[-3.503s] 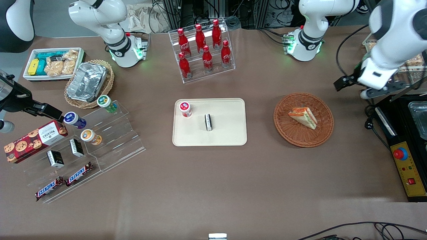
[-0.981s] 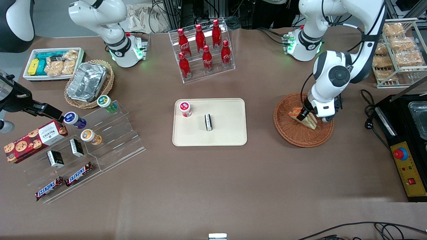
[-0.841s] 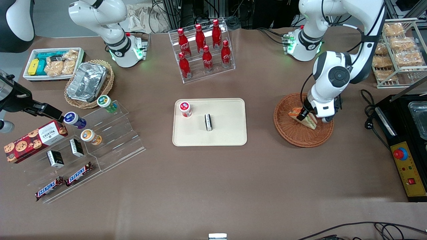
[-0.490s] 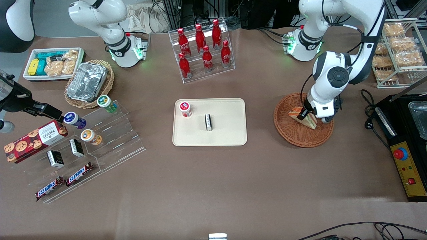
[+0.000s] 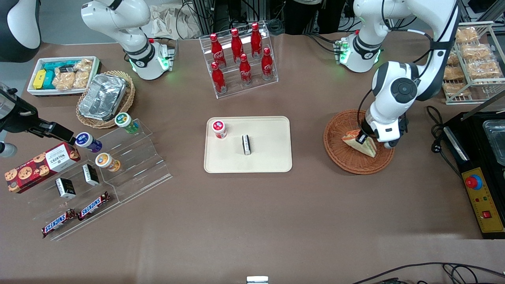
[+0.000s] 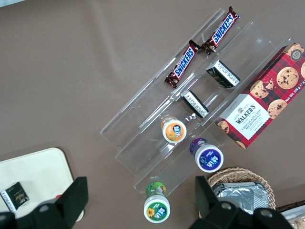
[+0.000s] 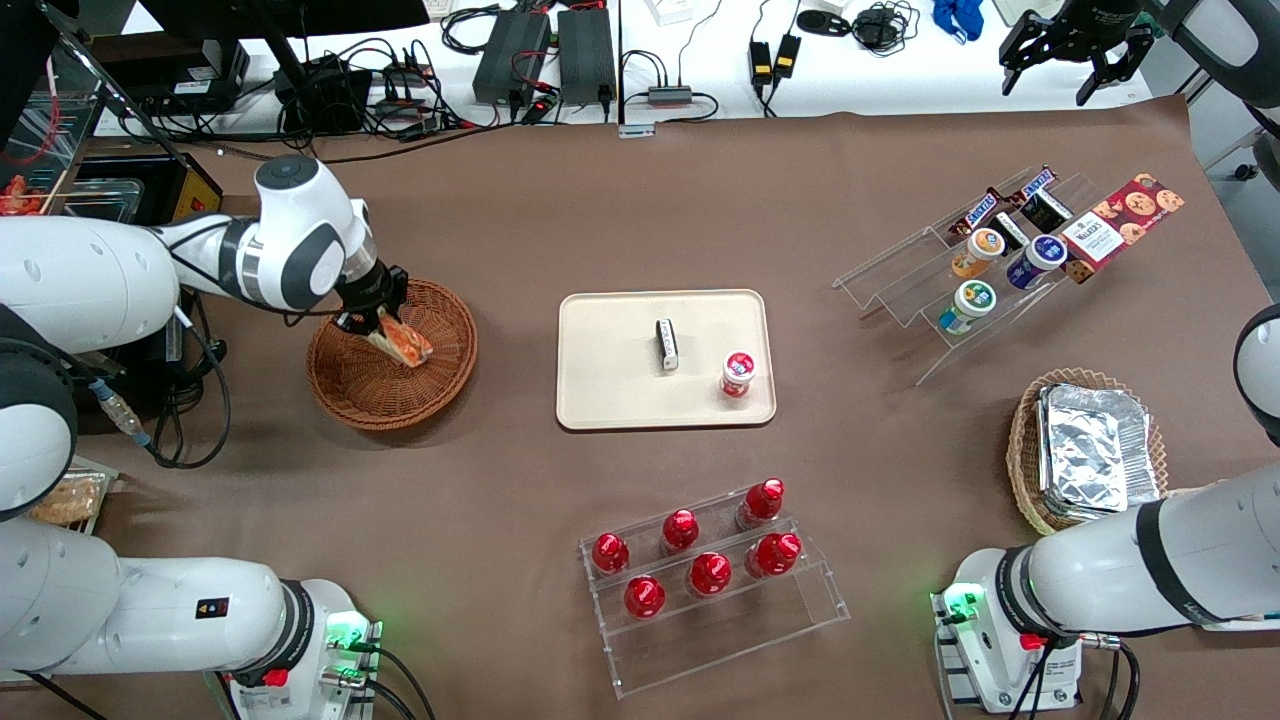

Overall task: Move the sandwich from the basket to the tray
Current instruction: 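Close the left gripper on the wrapped sandwich, then lift the sandwich up out of the basket with the left gripper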

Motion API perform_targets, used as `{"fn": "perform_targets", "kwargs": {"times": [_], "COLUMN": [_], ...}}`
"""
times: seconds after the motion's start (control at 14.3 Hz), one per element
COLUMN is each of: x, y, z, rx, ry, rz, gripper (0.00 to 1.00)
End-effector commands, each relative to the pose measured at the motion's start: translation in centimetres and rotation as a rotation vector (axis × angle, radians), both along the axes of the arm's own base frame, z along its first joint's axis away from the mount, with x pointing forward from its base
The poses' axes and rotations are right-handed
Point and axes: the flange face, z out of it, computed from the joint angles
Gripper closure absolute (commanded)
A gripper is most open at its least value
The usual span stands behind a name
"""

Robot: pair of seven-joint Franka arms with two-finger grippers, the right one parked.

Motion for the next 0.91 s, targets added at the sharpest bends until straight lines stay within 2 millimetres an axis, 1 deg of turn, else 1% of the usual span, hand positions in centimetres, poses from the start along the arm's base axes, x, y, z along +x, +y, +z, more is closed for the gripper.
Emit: {"fn": "perform_targets", "kwargs": {"times": [0.0, 0.07, 0.14, 0.28, 0.35, 0.49, 0.63, 0.77, 0.84], "x": [1.5, 2.3, 3.1, 4.8, 5.1, 5.9, 6.2, 6.4, 6.2], "y": [-0.2, 0.0, 0.2, 0.2, 0.5, 0.6, 0.6, 1.1, 1.8], "z": [2.4, 3.9, 6.0, 11.4, 13.8, 18.3, 21.7, 24.7, 25.0], "rx": [0.042, 0.090, 0.132, 0.144, 0.142, 0.104, 0.071, 0.056, 0.053], "ry": [0.031, 0.054, 0.104, 0.204, 0.237, 0.240, 0.254, 0.259, 0.271], "rz": [0.001, -0.026, -0.037, -0.131, -0.183, -0.254, -0.355, -0.437, -0.452], "gripper": [0.91, 0.96, 1.00, 1.00, 1.00, 1.00, 1.00, 1.00, 1.00]}}
